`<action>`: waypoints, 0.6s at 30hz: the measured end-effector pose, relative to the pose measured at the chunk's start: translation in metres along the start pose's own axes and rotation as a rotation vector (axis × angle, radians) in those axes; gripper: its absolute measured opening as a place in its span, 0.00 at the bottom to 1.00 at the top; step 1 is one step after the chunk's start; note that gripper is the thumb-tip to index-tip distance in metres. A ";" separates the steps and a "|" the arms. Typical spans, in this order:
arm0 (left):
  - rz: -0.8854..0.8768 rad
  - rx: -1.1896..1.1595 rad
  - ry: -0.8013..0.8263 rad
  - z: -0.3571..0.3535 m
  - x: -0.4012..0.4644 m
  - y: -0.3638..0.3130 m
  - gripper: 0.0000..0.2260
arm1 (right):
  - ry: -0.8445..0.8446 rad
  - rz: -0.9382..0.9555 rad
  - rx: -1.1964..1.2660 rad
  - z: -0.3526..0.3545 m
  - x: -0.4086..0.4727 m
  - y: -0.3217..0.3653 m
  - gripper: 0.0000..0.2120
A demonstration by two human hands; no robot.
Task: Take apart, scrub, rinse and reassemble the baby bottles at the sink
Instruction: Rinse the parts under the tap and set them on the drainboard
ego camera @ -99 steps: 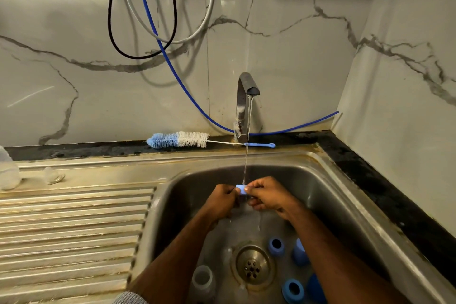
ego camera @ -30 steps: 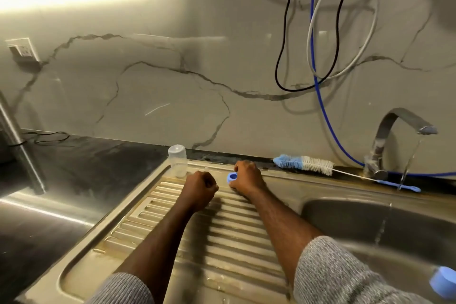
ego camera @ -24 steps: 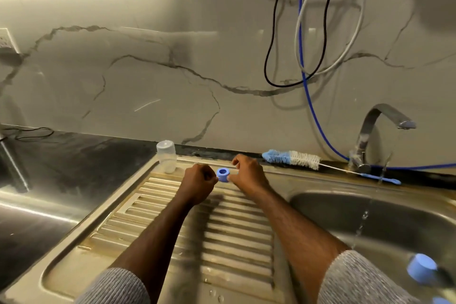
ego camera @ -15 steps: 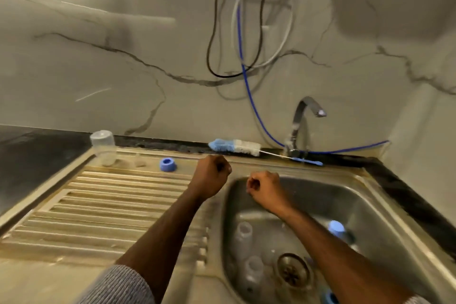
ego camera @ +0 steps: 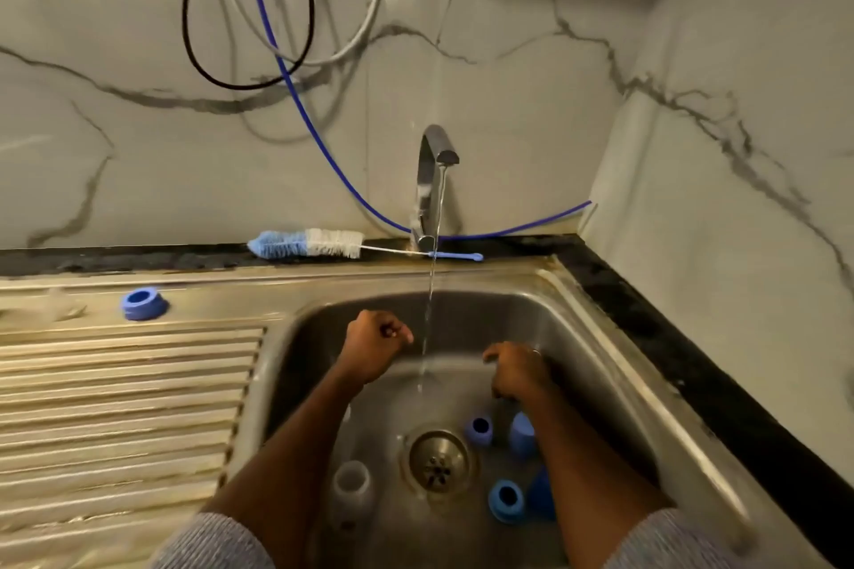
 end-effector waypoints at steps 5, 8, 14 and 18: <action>0.026 -0.062 -0.042 0.001 0.003 0.010 0.06 | -0.045 -0.007 -0.040 -0.019 0.008 0.001 0.17; 0.034 -0.068 -0.044 -0.001 0.005 0.013 0.04 | -0.068 0.025 0.204 -0.007 0.006 0.022 0.20; -0.010 0.105 0.027 -0.008 0.008 0.013 0.16 | -0.013 0.266 0.558 0.009 -0.007 0.077 0.21; -0.061 0.114 0.053 -0.013 0.008 0.014 0.17 | 0.010 0.284 0.673 0.007 -0.005 0.082 0.22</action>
Point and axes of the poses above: each hand's wrist, its own x-axis towards the middle knuckle, its own z-axis out of the back of the hand, y = z × x, the point moved 2 cm from there along x, towards the middle knuckle, and after that the axes turned 7 degrees about -z, right-handed, at the moved point
